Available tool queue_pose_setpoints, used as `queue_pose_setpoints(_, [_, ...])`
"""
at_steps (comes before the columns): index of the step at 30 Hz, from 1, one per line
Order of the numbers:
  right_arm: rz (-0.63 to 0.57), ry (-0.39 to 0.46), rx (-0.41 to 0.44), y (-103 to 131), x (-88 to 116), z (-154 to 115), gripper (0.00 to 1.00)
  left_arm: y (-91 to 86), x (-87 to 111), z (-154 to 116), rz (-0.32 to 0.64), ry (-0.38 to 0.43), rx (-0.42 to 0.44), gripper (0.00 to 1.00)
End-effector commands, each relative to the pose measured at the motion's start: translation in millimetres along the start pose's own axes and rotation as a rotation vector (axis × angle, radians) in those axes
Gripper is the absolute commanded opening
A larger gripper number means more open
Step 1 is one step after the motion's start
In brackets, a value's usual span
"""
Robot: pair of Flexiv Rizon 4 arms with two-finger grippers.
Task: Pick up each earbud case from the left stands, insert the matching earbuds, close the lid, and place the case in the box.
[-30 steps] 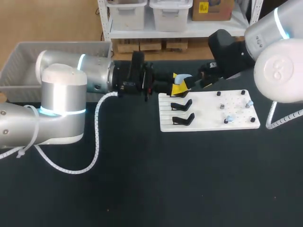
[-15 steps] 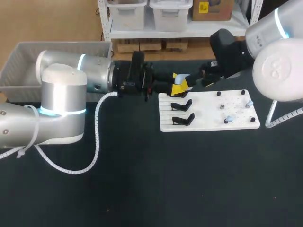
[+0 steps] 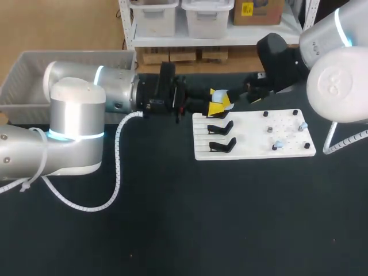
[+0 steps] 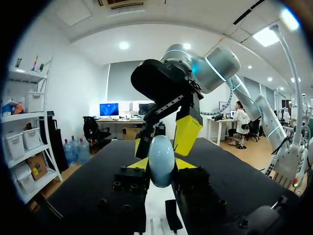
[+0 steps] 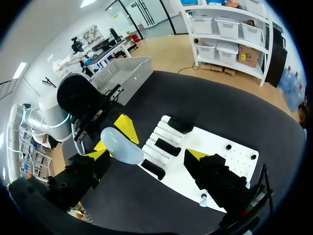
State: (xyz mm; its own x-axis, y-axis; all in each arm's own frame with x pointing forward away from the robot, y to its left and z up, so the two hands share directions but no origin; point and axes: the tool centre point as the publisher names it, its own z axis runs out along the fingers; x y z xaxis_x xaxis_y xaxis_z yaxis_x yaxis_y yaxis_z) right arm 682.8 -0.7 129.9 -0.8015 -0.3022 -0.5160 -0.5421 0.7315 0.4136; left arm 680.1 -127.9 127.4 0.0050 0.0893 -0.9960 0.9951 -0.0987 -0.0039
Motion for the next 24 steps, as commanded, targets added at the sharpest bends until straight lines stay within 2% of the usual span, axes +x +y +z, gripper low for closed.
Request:
queue_pose_setpoints(1, [-0.002,-0.01,0.013,0.4,-4.7,-4.3,1.0,-1.2,0.8,0.1,0.003,-0.003,-0.002,0.0])
queue_pose_setpoints(11, [-0.021,-0.074,0.062,-5.8,-21.3,-23.4,1.0,-1.2,0.8,0.1,0.003,-0.003,-0.002,0.0])
queue_pose_setpoints(16, [-0.126,-0.116,0.169,-9.8,-25.4,-48.9,1.0,-1.2,0.8,0.1,0.003,-0.003,-0.002,0.0])
queue_pose_setpoints(20, [-0.211,-0.083,0.288,-20.9,-20.8,-65.2,1.0,-1.2,0.8,0.1,0.003,-0.003,-0.002,0.0])
queue_pose_setpoints(24, [-0.227,-0.019,0.372,-42.0,-9.3,-76.7,1.0,-1.2,0.8,0.1,0.003,-0.003,-0.002,0.0])
